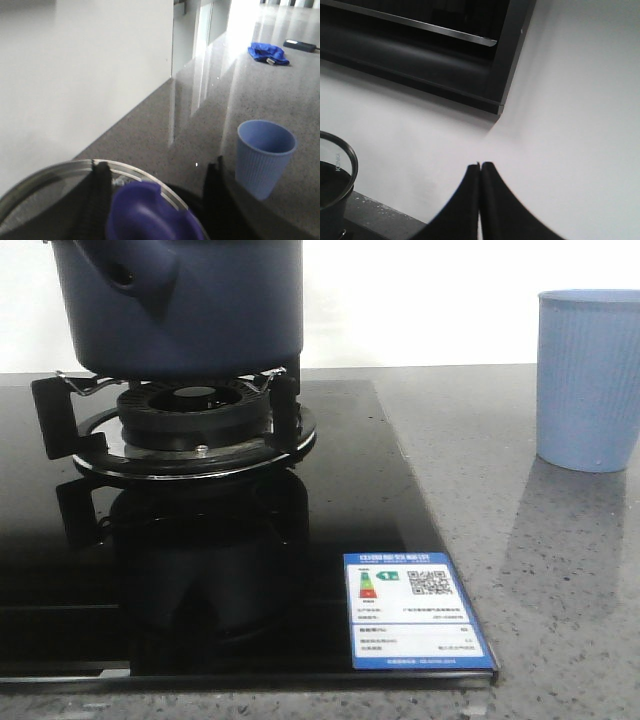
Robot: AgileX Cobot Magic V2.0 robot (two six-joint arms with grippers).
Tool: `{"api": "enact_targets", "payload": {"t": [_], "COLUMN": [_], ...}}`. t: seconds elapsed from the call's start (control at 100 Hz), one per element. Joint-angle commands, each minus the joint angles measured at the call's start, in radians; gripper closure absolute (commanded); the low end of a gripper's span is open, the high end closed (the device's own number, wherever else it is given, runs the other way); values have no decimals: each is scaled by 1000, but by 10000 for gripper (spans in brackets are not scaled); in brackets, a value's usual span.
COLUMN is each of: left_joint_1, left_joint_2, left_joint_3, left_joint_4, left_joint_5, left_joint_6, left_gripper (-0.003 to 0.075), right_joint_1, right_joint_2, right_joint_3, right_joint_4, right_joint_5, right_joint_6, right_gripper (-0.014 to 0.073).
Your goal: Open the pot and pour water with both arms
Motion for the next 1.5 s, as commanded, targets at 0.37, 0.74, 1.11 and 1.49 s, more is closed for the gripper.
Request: {"api": "enact_targets", "payload": {"t": [0.37,0.74,1.11,1.49], "left_joint_1": [79,96,96,96], "left_joint_2": [-629,-1103,-1279,-1279], "left_joint_3": [370,896,1039,1041], "left_joint_4": [-70,-94,-182,-186], "left_joint_5": [-471,-587,-627,-627], "left_joint_6": [-19,-19,-19,-19], "left_gripper": [608,739,739,739], "right_joint_1": [-3,-1,1,1], "right_joint_2": [-263,-369,-369,-369], "right_joint_3": [248,422,464,464], "right_joint_4": [8,5,-259,-259], "right_joint_5": [45,-64,-240,-265], "right_joint_6": [45,93,262,262], "right_gripper": [662,667,667,667]}}
